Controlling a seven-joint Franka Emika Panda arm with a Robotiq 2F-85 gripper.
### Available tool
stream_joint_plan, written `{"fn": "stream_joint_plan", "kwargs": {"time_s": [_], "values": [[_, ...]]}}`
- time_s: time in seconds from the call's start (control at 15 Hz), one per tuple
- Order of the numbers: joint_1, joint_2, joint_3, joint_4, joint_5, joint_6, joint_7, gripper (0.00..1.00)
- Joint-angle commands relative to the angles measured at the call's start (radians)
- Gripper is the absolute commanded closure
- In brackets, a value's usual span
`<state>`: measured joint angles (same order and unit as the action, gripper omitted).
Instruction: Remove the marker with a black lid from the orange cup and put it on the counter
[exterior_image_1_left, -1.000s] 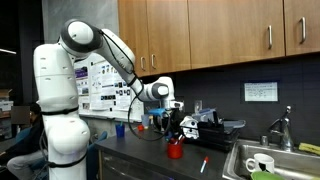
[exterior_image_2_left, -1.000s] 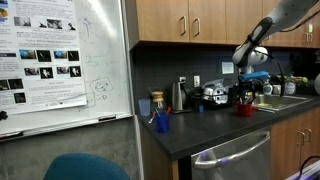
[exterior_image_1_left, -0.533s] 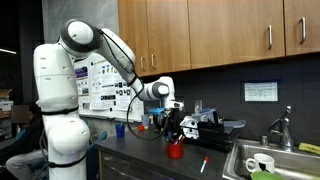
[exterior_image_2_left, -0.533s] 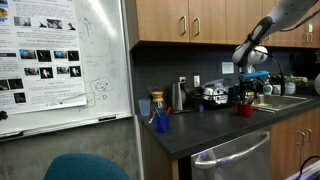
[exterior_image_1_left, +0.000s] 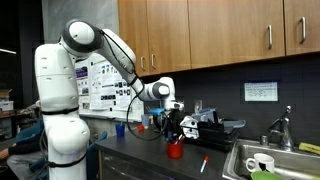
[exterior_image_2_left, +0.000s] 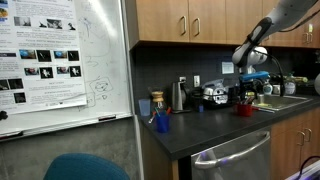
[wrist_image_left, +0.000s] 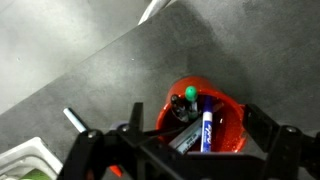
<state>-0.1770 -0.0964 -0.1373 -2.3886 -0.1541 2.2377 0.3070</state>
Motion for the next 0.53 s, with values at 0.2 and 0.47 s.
{"fn": "stream_joint_plan", "kwargs": {"time_s": [0.2, 0.47], "values": [[0.001, 0.024, -0.002, 0.032, 0.012, -0.016, 0.008, 0.39], [0.001, 0.028, -0.003, 0.038, 0.011, -0.018, 0.007, 0.73]]}}
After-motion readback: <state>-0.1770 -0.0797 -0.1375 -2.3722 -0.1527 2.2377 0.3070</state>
